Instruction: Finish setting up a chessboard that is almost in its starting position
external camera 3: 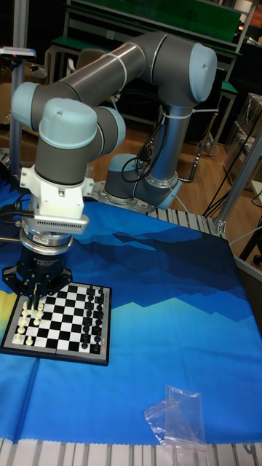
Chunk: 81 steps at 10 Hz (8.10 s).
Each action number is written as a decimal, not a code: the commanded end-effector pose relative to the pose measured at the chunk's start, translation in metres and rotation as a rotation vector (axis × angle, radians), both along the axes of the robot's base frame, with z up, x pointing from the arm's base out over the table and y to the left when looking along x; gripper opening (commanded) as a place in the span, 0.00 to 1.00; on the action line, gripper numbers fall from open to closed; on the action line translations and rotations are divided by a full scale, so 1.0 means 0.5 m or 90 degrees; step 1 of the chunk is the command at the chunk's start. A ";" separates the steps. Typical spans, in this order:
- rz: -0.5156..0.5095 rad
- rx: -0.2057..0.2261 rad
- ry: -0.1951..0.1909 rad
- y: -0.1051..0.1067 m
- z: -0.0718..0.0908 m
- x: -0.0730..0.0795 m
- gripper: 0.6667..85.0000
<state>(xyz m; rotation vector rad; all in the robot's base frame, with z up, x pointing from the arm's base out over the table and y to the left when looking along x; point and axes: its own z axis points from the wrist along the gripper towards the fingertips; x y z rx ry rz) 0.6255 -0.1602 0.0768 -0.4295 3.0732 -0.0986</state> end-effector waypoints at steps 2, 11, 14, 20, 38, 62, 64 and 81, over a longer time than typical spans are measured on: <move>-0.003 0.018 -0.014 0.026 -0.011 0.030 0.00; 0.000 0.025 -0.028 0.025 -0.064 0.049 0.00; 0.000 0.026 -0.029 0.021 -0.073 0.046 0.00; -0.003 0.026 -0.022 0.012 -0.081 0.030 0.00; -0.005 0.031 -0.026 0.018 -0.086 0.029 0.00; 0.010 0.059 -0.007 0.024 -0.090 0.010 0.17; 0.011 0.057 -0.009 0.024 -0.092 0.013 0.17; 0.015 0.045 -0.021 0.019 -0.091 0.021 0.17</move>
